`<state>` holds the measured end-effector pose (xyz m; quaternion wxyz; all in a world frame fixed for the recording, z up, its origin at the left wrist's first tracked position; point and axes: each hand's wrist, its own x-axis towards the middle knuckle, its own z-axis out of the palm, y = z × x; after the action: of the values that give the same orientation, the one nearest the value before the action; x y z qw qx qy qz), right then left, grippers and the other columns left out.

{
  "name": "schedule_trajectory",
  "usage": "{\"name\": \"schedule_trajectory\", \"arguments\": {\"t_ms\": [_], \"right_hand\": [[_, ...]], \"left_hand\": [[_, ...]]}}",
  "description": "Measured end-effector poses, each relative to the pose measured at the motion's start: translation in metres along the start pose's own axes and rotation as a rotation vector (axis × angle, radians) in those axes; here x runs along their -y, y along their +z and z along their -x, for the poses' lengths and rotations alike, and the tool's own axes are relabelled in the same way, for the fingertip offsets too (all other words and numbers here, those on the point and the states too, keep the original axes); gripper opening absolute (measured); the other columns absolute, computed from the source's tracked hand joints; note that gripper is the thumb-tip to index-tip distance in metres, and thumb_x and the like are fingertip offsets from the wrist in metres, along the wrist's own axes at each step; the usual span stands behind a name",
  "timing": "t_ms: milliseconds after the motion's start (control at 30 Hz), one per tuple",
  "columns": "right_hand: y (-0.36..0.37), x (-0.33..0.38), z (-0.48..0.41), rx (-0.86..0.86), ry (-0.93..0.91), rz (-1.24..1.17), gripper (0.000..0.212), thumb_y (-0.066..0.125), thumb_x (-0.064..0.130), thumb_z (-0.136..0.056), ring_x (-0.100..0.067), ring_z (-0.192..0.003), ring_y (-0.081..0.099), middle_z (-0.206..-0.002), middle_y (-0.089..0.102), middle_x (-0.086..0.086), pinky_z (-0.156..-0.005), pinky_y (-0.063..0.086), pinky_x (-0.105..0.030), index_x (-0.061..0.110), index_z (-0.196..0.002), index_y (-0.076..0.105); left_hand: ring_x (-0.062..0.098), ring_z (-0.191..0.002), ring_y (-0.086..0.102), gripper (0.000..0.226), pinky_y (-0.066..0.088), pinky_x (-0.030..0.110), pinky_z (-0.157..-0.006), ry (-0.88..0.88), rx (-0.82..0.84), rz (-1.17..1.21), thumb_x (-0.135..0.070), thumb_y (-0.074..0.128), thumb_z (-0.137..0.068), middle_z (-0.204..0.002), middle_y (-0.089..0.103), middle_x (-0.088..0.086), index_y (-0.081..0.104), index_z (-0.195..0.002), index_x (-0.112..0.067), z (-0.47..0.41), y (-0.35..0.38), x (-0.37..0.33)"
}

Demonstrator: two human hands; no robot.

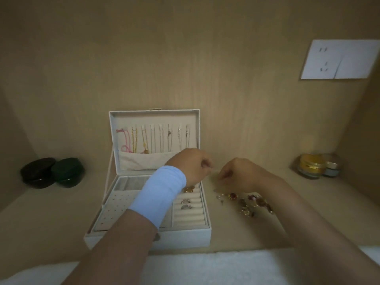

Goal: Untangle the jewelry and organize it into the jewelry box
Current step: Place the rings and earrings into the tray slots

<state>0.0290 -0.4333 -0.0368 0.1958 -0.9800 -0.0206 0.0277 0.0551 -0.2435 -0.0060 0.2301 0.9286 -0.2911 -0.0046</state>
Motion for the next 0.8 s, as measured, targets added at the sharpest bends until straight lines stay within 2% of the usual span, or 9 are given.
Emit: {"name": "schedule_trajectory", "arguments": {"t_ms": [67, 167, 333, 433, 533, 600, 667, 800], "right_hand": [[0.007, -0.003, 0.000, -0.009, 0.020, 0.000, 0.009, 0.076, 0.043, -0.077, -0.004, -0.081, 0.068, -0.079, 0.073, 0.016, -0.077, 0.055, -0.026, 0.040, -0.085, 0.077], [0.016, -0.005, -0.005, 0.007, 0.000, -0.002, 0.019, 0.077, 0.034, -0.076, -0.004, -0.086, 0.068, -0.092, 0.076, 0.016, -0.081, 0.054, -0.026, 0.037, -0.095, 0.078], [0.020, -0.014, -0.014, -0.007, -0.032, -0.098, 0.009, 0.080, 0.030, -0.075, 0.000, -0.081, 0.069, -0.084, 0.076, 0.017, -0.082, 0.056, -0.028, 0.034, -0.083, 0.080], [0.015, -0.020, -0.014, -0.042, -0.044, -0.261, 0.010, 0.076, 0.023, -0.081, 0.008, -0.068, 0.064, -0.073, 0.074, 0.014, -0.071, 0.053, -0.023, 0.031, -0.075, 0.079], [0.002, -0.022, -0.009, -0.061, -0.021, -0.523, 0.013, 0.068, 0.011, -0.089, 0.010, -0.051, 0.055, -0.071, 0.068, 0.011, -0.056, 0.044, -0.013, 0.018, -0.082, 0.076], [-0.006, -0.022, -0.002, 0.014, 0.020, -0.627, 0.008, 0.068, 0.015, -0.091, 0.000, -0.049, 0.052, -0.071, 0.067, 0.009, -0.047, 0.038, -0.017, 0.016, -0.087, 0.076], [-0.007, -0.021, 0.002, 0.071, 0.028, -0.648, 0.010, 0.071, 0.022, -0.090, -0.006, -0.049, 0.048, -0.072, 0.066, 0.007, -0.046, 0.033, -0.021, 0.014, -0.090, 0.077], [-0.007, -0.019, 0.001, 0.005, 0.053, -0.617, 0.022, 0.076, 0.031, -0.085, -0.004, -0.048, 0.048, -0.064, 0.065, 0.010, -0.043, 0.035, -0.018, 0.010, -0.091, 0.078]], "left_hand": [[0.017, -0.095, 0.064, 0.021, 0.053, 0.035, -0.090, -0.001, 0.050, -0.081, -0.027, 0.057, -0.091, -0.108, 0.069, -0.008, 0.071, -0.104, -0.034, -0.011, 0.011, -0.009], [0.020, -0.101, 0.064, 0.022, 0.052, 0.036, -0.092, -0.019, 0.076, -0.139, -0.025, 0.055, -0.090, -0.111, 0.069, -0.005, 0.071, -0.104, -0.032, -0.021, 0.021, -0.015], [0.019, -0.096, 0.064, 0.023, 0.053, 0.033, -0.088, -0.037, 0.059, -0.138, -0.022, 0.052, -0.090, -0.108, 0.069, -0.004, 0.070, -0.101, -0.032, -0.025, 0.024, -0.018], [0.017, -0.095, 0.064, 0.022, 0.053, 0.033, -0.087, -0.020, 0.047, -0.154, -0.020, 0.053, -0.090, -0.105, 0.070, -0.005, 0.070, -0.101, -0.029, -0.022, 0.027, -0.019], [0.011, -0.095, 0.064, 0.019, 0.053, 0.033, -0.087, -0.023, 0.023, -0.108, -0.026, 0.065, -0.084, -0.098, 0.071, -0.012, 0.070, -0.103, -0.030, -0.020, 0.029, -0.017], [0.007, -0.090, 0.064, 0.019, 0.053, 0.032, -0.086, -0.026, -0.005, -0.034, -0.028, 0.072, -0.081, -0.093, 0.071, -0.013, 0.072, -0.100, -0.029, -0.018, 0.030, -0.015], [0.006, -0.084, 0.065, 0.012, 0.054, 0.031, -0.082, -0.012, -0.048, 0.008, -0.028, 0.075, -0.080, -0.086, 0.072, -0.012, 0.075, -0.091, -0.027, -0.016, 0.030, -0.015], [0.007, -0.078, 0.064, 0.007, 0.053, 0.027, -0.076, -0.001, -0.095, -0.001, -0.032, 0.077, -0.080, -0.075, 0.067, -0.015, 0.076, -0.084, -0.026, -0.011, 0.026, -0.013]]}}
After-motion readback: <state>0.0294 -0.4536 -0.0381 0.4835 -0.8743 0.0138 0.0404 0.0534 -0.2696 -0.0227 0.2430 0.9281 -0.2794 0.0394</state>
